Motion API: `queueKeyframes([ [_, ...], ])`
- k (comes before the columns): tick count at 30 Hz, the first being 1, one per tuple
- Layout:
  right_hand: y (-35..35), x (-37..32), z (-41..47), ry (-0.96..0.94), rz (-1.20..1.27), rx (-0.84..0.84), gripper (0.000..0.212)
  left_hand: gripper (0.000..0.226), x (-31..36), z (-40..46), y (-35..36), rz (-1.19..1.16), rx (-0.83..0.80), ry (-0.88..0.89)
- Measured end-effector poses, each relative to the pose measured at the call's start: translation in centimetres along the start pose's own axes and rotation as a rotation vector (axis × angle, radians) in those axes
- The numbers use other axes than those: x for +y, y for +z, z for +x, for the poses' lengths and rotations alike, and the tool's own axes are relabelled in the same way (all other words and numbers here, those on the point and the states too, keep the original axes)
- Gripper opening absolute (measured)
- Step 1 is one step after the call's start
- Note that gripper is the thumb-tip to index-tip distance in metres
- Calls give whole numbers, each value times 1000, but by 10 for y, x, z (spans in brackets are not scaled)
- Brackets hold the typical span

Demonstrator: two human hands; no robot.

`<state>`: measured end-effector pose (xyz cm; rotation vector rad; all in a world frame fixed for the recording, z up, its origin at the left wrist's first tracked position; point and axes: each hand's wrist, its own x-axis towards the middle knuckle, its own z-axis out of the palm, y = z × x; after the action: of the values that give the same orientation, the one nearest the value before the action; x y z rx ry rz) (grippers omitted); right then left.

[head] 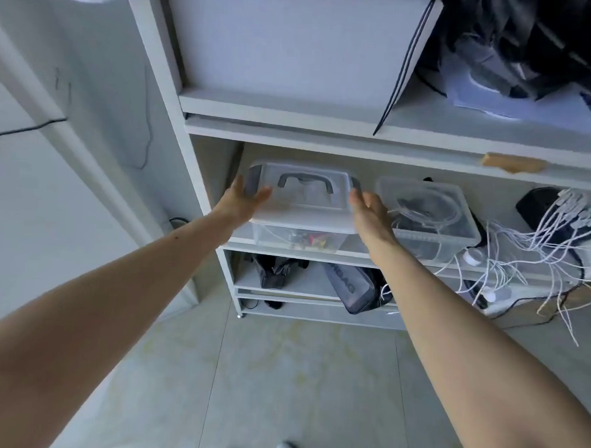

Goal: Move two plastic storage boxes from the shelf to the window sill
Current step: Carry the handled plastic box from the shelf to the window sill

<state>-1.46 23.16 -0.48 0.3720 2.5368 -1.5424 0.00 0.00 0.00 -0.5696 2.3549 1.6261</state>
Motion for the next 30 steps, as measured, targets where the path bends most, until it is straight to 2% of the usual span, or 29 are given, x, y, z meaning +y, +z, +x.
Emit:
queueKeyframes([
  [3, 6, 3, 14, 49, -65, 4, 53, 66, -6, 16, 5, -25, 61, -37],
  [6, 13, 7, 26, 82, -47, 41, 38, 48, -10, 25, 9, -87, 82, -65],
  [12, 16, 11, 33, 117, 13, 111, 34, 29, -11, 20, 6, -125, 133, -79],
  [19, 14, 9, 2, 52, 58, 92, 9, 38, -16, -22, -7, -171, 156, -87],
  [24, 19, 3, -34, 52, 54, 69, 9, 64, -27, -63, -24, -254, 143, -140],
  [25, 20, 2, -42, 50, 50, 66, 9, 62, -33, -69, -28, -259, 141, -152],
  [28, 30, 0, -68, 47, 18, 47, 9, 39, -47, -95, -43, -245, 157, -174],
  [30, 40, 1, -84, 54, 10, 34, 8, 44, -58, -111, -52, -252, 166, -191],
])
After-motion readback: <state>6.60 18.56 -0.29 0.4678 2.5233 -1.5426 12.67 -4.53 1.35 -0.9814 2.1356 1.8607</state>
